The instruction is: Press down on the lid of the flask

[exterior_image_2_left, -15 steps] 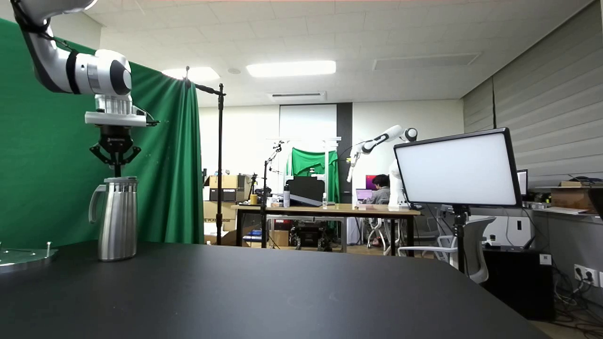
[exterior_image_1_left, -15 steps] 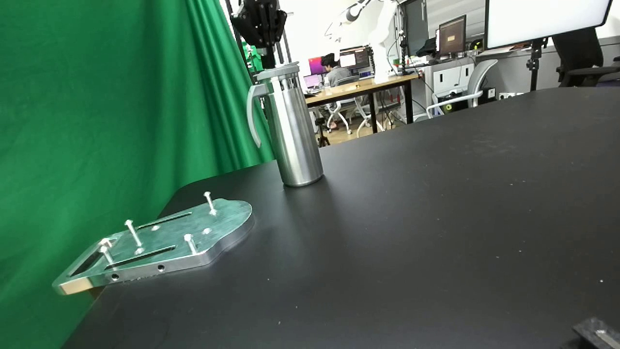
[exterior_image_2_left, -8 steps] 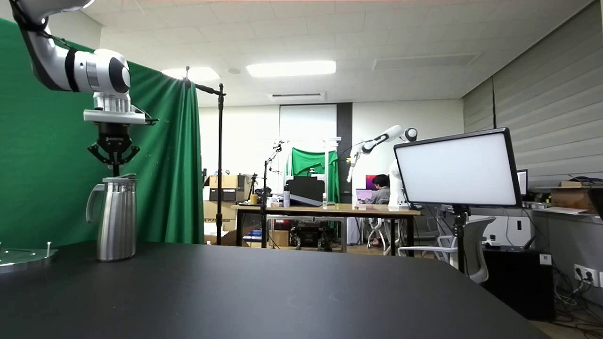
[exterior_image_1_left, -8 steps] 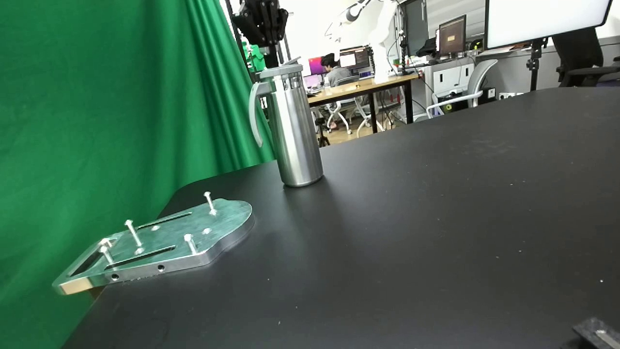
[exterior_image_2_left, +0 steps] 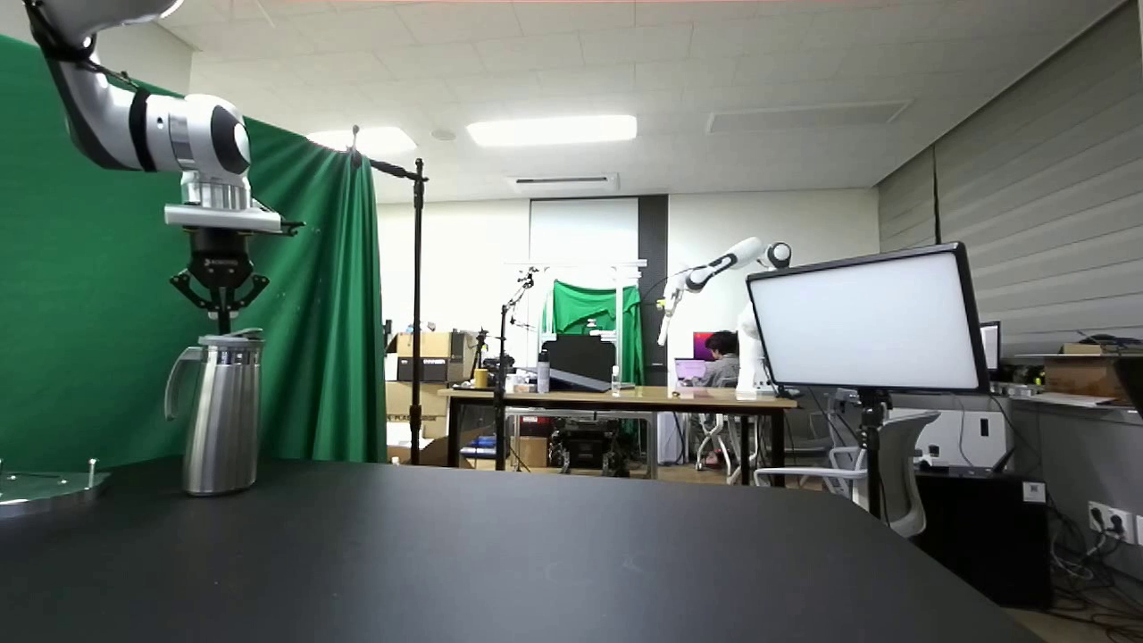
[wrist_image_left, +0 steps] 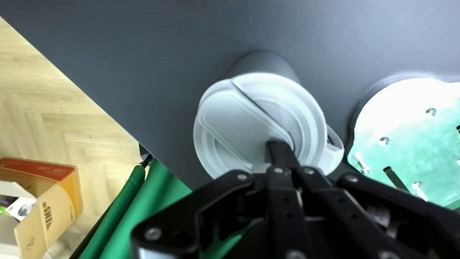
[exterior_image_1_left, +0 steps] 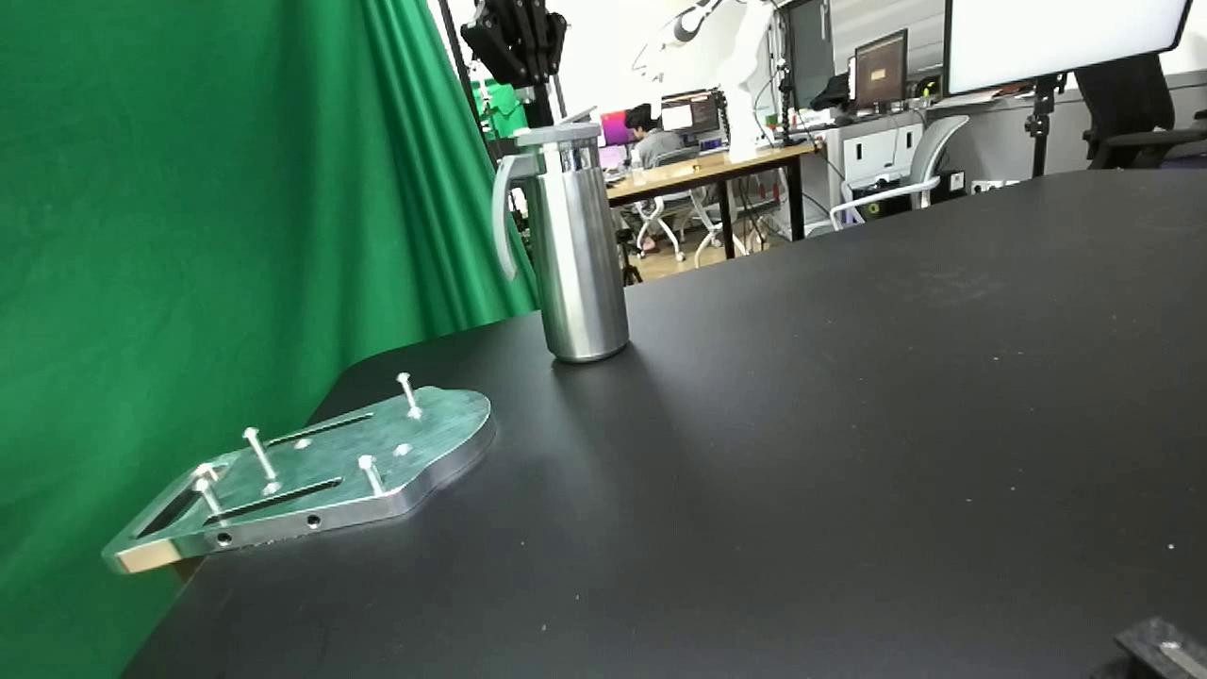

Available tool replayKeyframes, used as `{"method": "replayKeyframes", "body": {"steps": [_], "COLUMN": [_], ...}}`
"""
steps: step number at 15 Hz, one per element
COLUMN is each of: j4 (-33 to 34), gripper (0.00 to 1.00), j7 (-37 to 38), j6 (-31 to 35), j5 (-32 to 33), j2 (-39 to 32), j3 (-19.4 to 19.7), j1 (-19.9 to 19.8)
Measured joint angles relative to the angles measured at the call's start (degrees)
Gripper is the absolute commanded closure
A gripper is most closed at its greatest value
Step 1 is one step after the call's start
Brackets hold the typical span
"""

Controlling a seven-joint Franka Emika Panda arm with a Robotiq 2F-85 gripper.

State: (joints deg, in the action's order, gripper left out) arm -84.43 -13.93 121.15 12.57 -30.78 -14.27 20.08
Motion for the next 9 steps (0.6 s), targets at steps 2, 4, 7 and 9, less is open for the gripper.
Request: {"method": "replayKeyframes", "body": {"steps": [2,4,7,9], "j4": [1.3,3.0,5.4,6.4], "gripper": [1.00,1.00,1.00,1.00], "j7": [0.0,0.0,0.0,0.0], "j6": [0.0,0.2,0.2,0.2], "j5": [0.1,0.4,0.8,0.8], "j2": [-0.9,-2.1,-3.7,-4.3], "j3": [0.3,0.5,0.7,0.7], "j1": [0.4,1.1,1.9,2.1]}}
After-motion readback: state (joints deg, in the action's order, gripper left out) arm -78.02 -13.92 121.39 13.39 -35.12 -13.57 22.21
